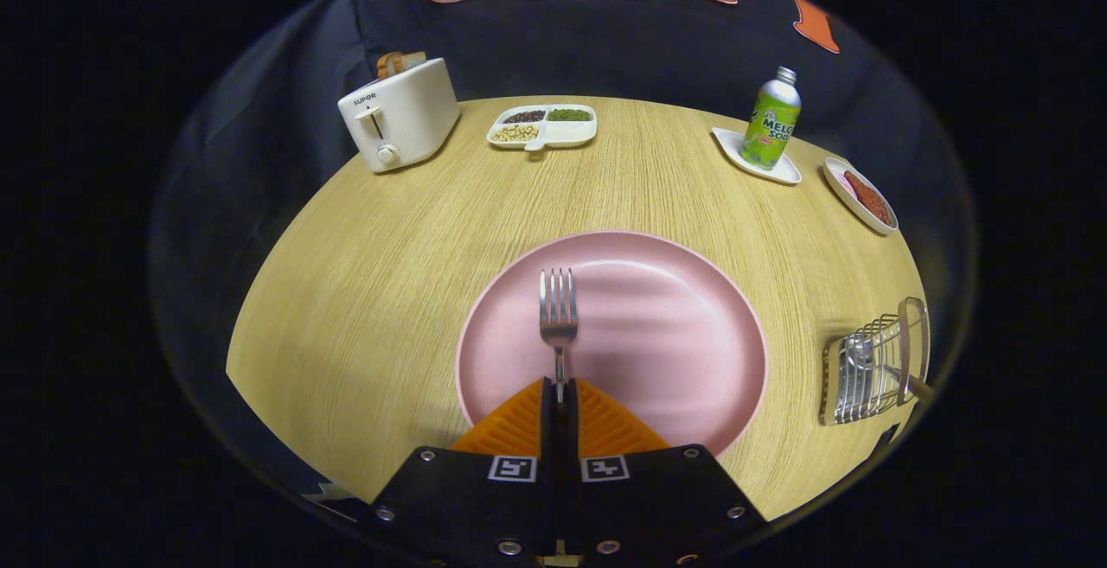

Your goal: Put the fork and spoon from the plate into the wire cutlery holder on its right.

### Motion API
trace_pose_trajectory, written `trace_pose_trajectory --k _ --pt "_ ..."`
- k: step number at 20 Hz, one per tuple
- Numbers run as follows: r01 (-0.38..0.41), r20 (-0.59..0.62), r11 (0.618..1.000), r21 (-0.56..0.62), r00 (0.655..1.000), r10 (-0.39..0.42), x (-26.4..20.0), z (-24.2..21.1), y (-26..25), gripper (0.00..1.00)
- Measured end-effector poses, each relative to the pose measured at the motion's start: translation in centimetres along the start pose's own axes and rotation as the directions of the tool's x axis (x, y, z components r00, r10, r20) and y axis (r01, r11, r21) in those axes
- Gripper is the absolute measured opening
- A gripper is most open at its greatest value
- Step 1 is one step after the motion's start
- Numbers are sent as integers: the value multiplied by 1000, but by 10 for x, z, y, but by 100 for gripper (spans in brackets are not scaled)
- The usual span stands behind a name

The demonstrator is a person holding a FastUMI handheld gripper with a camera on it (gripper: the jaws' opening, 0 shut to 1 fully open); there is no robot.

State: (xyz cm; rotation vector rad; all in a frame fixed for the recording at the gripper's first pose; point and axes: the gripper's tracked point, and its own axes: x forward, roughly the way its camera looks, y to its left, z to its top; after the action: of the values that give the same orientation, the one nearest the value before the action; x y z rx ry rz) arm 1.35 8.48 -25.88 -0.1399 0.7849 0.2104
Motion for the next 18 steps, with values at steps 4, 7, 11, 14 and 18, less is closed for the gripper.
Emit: trace_pose_trajectory --k 4,7,11,14,18 --pt "-2 4 1000 20 1000 2 -11 3 -15 4" --pt "22 18 1000 14 1000 -22 -18 7 -32 4" --pt "19 26 999 40 999 -20 -30 14 -48 4" --pt "32 29 999 24 999 -33 -41 17 -64 5" --pt "65 26 998 9 998 -65 -56 22 -91 4"
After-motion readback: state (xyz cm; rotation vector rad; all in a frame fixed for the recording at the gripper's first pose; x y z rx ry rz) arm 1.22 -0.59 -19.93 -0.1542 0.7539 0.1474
